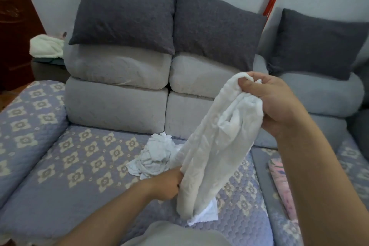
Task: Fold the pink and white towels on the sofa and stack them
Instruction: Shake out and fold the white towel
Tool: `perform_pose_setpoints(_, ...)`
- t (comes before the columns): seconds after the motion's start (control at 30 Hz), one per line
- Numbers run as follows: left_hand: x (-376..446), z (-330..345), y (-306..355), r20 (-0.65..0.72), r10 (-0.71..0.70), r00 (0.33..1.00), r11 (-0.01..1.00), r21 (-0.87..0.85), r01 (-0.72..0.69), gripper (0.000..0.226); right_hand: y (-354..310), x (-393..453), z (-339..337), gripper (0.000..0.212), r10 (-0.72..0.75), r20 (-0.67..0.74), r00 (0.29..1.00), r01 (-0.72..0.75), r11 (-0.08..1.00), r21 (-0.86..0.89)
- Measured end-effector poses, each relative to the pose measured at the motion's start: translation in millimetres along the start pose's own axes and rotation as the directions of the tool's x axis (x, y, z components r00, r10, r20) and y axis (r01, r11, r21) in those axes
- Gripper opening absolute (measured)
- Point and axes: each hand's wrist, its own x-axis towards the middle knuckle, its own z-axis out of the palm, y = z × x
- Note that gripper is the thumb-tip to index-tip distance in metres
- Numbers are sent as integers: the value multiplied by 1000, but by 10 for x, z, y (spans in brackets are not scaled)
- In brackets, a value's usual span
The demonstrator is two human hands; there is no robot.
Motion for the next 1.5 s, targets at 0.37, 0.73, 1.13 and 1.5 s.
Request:
perform_pose_setpoints(0.37,-162,24,391,254,13,967,992,-124,19,44,120,325,-11,10,23,-286,958,-34,999,-34)
perform_pose_setpoints(0.73,129,55,666,-58,-167,984,937,-320,140,28,77,285,64,9,41,-235,971,-25,997,73)
perform_pose_setpoints(1.13,-411,-51,475,135,0,991,937,-347,48,50,220,502,-221,15,73,-484,872,-25,994,104)
perform_pose_setpoints(1.5,106,-131,745,-183,-341,922,772,-614,164,67,221,392,144,18,105,-448,888,-4,975,223)
